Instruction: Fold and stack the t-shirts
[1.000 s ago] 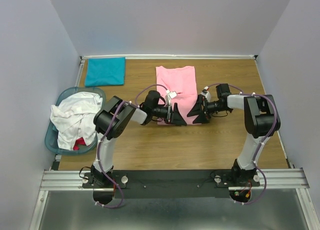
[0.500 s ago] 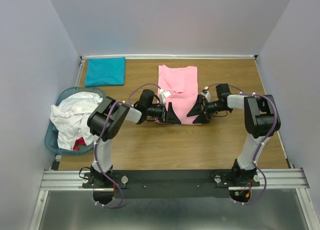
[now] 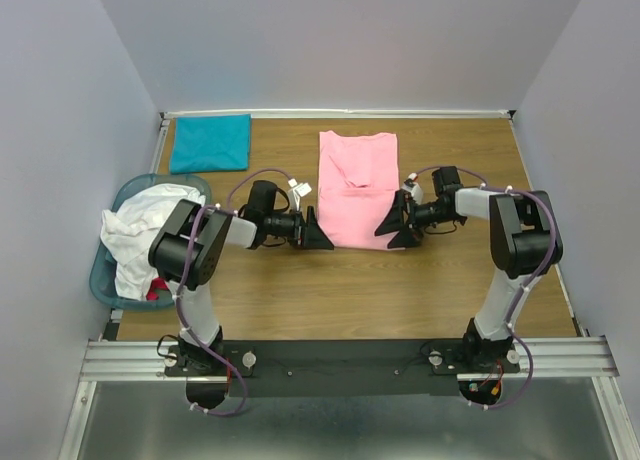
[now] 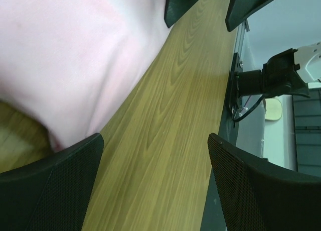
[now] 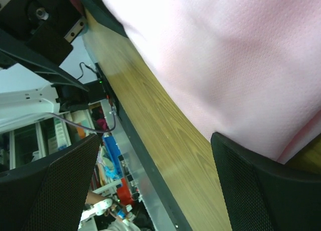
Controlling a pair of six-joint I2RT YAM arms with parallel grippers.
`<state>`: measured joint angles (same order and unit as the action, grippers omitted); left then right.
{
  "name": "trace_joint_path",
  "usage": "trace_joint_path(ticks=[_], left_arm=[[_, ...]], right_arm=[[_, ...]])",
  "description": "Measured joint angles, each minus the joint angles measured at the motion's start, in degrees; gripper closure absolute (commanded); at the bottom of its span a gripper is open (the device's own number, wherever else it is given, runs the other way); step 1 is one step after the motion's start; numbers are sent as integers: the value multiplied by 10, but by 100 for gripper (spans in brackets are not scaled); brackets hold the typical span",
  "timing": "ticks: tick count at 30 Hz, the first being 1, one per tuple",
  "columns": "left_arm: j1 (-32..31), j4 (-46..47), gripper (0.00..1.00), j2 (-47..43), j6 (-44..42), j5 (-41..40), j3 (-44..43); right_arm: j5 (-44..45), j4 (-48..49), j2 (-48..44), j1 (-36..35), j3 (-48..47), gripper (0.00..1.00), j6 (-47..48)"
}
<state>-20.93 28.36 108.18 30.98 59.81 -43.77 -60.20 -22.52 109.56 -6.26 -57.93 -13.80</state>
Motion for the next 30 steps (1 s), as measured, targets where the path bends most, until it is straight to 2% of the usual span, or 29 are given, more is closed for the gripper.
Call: trace_joint_path(ticks=[6,11,12,14,16,17,18,20,21,26,30], left_arm=[[8,-106,6,-51,-79,1,4],[10,-203,6,-130,-183,-12,-19],[10,-223,6,-144,-215,-20,-31],[10,-259,19,-171,-286,-36,-63],[9,-289,33,-192,-362,-50,-88],[7,-304,46,-207,-413,-61,-99],[7,-313,54,-217,-442,-67,-104],[-7,-336,70,-243,-535,-93,-106],[-16,-344,74,-249,-569,-104,-106],[-104,-368,76,-256,-730,-186,-77],[-156,-379,74,-235,-797,-234,-54]], right_arm=[[9,-26,-34,0,0,2,20],[3,-60,-108,0,-31,3,38],[4,-75,-122,0,-50,5,49],[15,-102,-137,0,-87,11,97],[39,-130,-148,0,-119,22,158],[61,-141,-154,0,-127,27,196],[77,-149,-158,-1,-129,35,221],[126,-166,-165,-6,-123,40,288],[158,-173,-169,-10,-113,43,330],[257,-167,-183,-56,-56,51,431],[323,-149,-185,-124,-22,53,481]])
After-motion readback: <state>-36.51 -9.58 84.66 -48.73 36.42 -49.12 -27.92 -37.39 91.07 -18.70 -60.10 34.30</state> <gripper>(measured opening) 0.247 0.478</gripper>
